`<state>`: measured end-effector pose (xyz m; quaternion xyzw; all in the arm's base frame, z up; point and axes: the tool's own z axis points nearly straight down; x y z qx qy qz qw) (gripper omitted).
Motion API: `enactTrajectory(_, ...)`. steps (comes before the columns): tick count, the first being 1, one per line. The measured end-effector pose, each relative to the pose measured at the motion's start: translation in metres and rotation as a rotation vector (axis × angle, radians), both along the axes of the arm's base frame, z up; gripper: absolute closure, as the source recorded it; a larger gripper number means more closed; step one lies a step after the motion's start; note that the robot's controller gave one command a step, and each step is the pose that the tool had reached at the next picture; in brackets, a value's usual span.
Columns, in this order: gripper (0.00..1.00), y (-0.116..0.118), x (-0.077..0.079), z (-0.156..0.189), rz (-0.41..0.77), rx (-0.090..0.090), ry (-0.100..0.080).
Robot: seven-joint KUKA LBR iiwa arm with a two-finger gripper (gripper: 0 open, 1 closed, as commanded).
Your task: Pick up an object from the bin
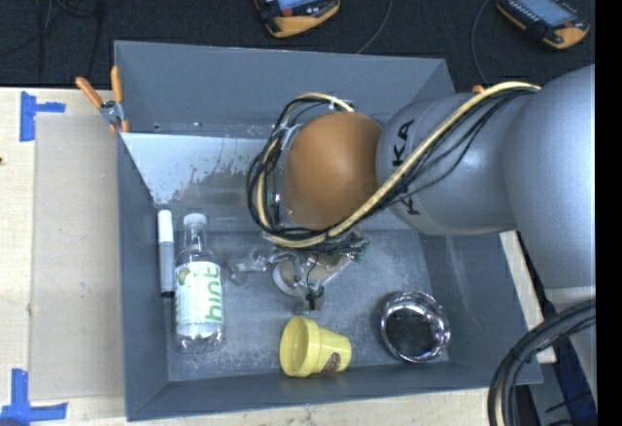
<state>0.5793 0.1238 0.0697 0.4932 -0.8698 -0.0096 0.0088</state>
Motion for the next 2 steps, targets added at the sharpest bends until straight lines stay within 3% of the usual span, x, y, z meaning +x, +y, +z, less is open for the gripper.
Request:
enactTrajectory(1, 0.0, 0.0004, 0.0092, -0.0003, 0.308, 0.009, -0.001)
enactTrajectory(2, 0.0, 0.0002, 0.0093, -0.0002, 0.306, 0.01, -0.001)
